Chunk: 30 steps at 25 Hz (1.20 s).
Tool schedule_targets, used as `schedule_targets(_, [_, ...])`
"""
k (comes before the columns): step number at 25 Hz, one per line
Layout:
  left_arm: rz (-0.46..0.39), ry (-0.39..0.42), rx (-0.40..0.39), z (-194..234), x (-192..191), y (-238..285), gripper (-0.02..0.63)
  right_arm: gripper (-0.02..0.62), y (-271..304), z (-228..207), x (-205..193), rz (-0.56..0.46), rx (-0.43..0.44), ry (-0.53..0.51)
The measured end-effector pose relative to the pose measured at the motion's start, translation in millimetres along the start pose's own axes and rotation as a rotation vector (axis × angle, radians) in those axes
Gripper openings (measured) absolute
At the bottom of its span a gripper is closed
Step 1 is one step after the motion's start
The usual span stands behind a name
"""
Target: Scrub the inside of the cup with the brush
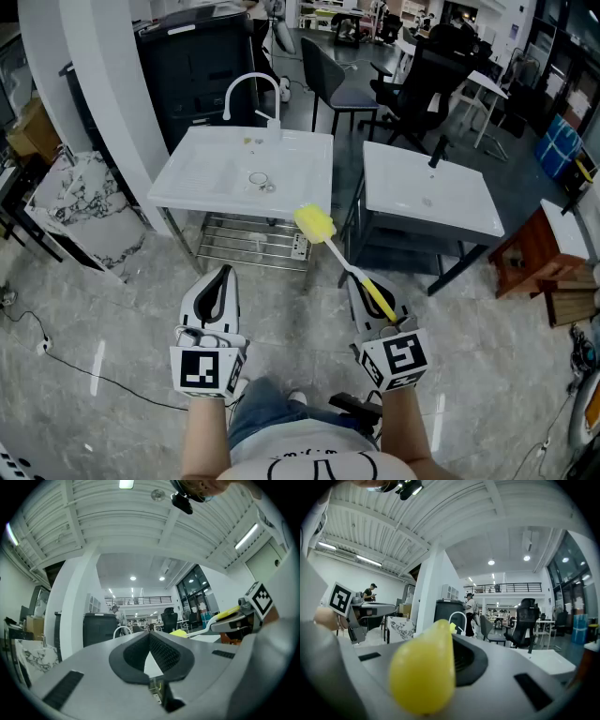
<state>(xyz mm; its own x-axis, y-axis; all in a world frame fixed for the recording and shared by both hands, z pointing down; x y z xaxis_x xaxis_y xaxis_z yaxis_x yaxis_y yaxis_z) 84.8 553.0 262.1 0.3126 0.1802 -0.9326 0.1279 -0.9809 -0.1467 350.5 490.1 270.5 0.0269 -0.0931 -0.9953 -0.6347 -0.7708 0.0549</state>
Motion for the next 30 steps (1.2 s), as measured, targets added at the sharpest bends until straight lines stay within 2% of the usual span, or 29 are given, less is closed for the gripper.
schedule_targets(8, [-0.009, 0.002, 0.013, 8, 2, 19, 0.015, 0.038, 16, -9, 2, 0.004, 0.003, -0.002])
schedule_targets(14, [0.008, -0.017, 0.006, 29, -22, 56, 0.015, 0.038, 58, -19, -7, 0.037, -0.015, -0.012])
schedule_targets(30, [0.047, -0.061, 0.009, 163, -114, 217, 0.015, 0.038, 280, -41, 4, 0.090, -0.024, -0.029])
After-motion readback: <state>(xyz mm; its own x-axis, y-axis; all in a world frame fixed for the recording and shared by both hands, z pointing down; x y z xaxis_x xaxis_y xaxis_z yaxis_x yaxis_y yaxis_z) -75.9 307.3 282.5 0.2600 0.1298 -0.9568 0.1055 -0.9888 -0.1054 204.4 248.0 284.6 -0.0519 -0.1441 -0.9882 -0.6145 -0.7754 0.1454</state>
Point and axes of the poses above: the fingertips, and each gripper's own axes: y forward along the fingers, z to its left, x out of its top, the point moved 9 cm from there along -y, backward along the fingers, and after that the axes turned 13 degrees about y, right-handed, at the moved point
